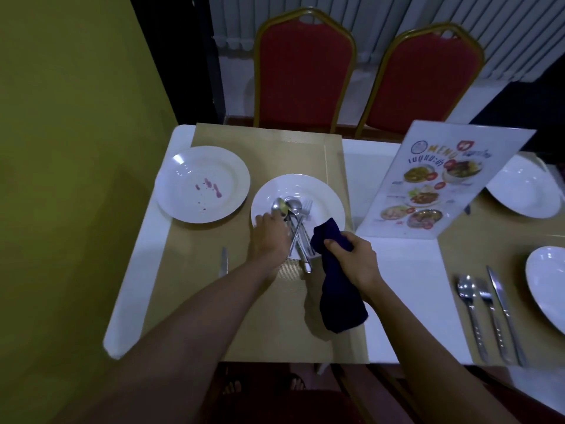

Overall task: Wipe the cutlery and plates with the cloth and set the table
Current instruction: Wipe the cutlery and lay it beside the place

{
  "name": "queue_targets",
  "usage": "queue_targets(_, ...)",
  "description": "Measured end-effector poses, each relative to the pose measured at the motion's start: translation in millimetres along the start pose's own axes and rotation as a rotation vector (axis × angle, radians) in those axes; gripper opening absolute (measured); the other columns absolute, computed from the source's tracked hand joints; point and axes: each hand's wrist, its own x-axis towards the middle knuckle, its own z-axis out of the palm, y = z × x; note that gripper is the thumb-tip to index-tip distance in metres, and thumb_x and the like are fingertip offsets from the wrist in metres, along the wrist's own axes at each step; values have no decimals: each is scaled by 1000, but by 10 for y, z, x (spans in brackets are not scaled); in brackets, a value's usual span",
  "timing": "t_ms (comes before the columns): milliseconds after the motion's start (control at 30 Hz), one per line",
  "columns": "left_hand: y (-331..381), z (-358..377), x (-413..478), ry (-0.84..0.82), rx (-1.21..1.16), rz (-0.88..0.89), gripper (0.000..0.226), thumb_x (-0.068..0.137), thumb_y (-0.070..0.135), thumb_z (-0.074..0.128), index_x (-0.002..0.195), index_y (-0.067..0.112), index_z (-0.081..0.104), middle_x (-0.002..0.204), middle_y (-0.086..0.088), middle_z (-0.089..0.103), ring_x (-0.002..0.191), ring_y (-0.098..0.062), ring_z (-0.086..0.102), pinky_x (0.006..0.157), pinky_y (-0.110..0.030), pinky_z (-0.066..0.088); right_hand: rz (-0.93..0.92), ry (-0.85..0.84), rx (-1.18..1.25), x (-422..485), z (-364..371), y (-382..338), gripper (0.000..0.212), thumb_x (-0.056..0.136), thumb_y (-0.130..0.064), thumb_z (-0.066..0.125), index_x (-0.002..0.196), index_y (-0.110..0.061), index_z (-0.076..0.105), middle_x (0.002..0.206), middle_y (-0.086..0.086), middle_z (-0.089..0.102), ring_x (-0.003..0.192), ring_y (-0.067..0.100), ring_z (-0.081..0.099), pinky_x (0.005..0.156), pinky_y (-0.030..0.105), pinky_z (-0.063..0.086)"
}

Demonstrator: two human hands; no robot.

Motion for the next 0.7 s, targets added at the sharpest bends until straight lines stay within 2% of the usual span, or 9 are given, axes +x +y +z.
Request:
queue_targets(100,6,49,19,-67,-16,-177,30,98,25,55,119,5,53,117,-19,65,117,-35,49,89,-41,45,-10,-13,10,22,-55,45,12,89,-39,64,101,-38,61,91,-4,70,80,19,69,77,46,60)
queue_targets(200,26,-22,-17,-128,-55,-262,24,100,20,50,115,4,59,118,-18,65,116,-34,55,92,-42,50,-26,-37,-49,31,-106,77,11,90,-38,64,100,-38,60,93,-5,70,81,17,67,79,44,58)
queue_targets(267,33,-136,-102,-167,-124,-296,28,102,18,42,115,2,62,117,-18,65,108,-32,61,84,-36,52,-54,-33,-148,31,-122,39,19,89,-36,64,107,-32,62,100,-4,70,83,16,65,80,40,56)
queue_targets(300,42,-218,-187,-190,-208,-304,30,103,19,40,116,2,61,113,-17,65,99,-30,64,74,-31,51,-87,2,-191,21,-118,-11,26,88,-36,64,112,-28,60,103,-5,68,86,17,64,80,38,54)
queue_targets(400,118,-434,-554,-318,-670,-337,23,105,21,37,114,7,54,86,-8,63,56,-17,56,43,-21,41,-375,154,-316,-90,-9,-204,33,89,-29,63,121,-22,56,117,-3,61,97,21,59,80,37,50)
queue_targets(467,162,-535,-816,-322,-802,-271,21,105,24,38,106,12,56,73,-1,61,49,-12,47,40,-20,36,-728,104,-538,-175,48,-316,37,90,-18,63,127,-19,59,129,-1,59,102,27,54,78,35,50)
queue_targets(533,175,-638,-1056,-238,-869,-182,23,105,24,39,98,14,59,62,8,55,47,-9,40,42,-17,31,-975,56,-758,-246,8,-417,43,85,-5,69,127,-14,63,133,0,61,100,34,56,72,38,55)
queue_targets(633,181,-797,-1257,-165,-878,-102,26,105,22,37,90,22,57,56,11,48,45,-6,35,45,-20,27,-986,186,-754,-356,1,-569,50,72,5,76,119,-8,68,126,3,67,92,40,60,65,43,57)
queue_targets(700,175,-912,-1318,-121,-846,-94,25,105,20,37,92,19,59,59,8,49,48,-7,38,50,-24,30,-970,183,-752,-522,80,-622,57,65,4,80,120,-9,68,126,3,67,93,40,60,65,42,58)
